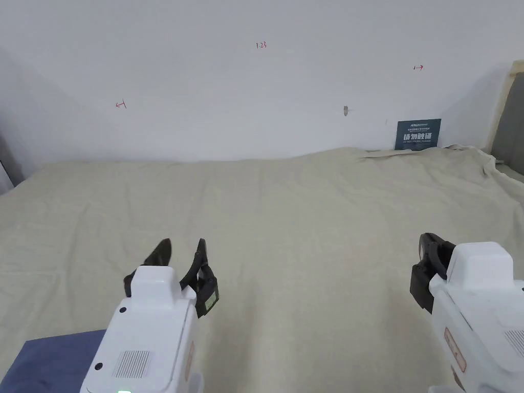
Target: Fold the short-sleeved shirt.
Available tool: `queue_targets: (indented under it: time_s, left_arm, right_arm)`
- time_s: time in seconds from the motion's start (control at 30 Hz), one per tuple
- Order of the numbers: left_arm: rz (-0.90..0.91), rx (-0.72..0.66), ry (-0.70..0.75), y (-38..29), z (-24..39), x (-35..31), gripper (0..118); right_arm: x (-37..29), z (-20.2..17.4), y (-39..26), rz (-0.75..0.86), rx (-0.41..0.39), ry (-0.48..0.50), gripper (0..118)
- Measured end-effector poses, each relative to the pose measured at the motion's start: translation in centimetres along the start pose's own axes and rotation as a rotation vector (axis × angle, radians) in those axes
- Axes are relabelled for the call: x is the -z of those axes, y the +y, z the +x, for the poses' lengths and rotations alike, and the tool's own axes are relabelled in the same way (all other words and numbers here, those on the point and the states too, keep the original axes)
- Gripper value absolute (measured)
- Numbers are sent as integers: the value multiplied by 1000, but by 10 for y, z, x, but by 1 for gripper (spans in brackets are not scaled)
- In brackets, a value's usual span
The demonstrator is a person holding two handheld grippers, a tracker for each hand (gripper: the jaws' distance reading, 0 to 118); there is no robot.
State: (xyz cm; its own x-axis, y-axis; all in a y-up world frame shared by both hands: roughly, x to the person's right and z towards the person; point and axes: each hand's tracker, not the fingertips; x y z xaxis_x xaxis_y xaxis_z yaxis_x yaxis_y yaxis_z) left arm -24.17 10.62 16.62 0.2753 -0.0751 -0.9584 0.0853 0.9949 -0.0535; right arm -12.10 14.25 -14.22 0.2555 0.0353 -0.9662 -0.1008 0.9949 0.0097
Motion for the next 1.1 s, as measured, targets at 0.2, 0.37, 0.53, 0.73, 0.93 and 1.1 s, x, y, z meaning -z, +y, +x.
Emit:
queue_targets:
  time_s: [0.2,0.37,0.53,0.73,0.93,1.1]
  left_arm:
    - [3,-3,9,-1,10,-1,0]
    - [-14,0,16,-4,11,1,0]
    - [-22,7,13,-5,13,2,0]
    - [-23,9,13,-4,15,3,0]
    - [-24,12,19,-3,14,3,0]
    - [-25,10,23,-3,13,4,0]
  right_arm:
    - [-4,-2,-3,6,-3,-9,1]
    - [-7,-1,-3,6,3,-12,1]
    - [-8,-1,-3,5,4,-12,1]
    - [-10,0,-2,8,0,-16,1]
    - [-11,1,0,10,-1,-20,1]
    - [-12,1,2,15,-2,-21,1]
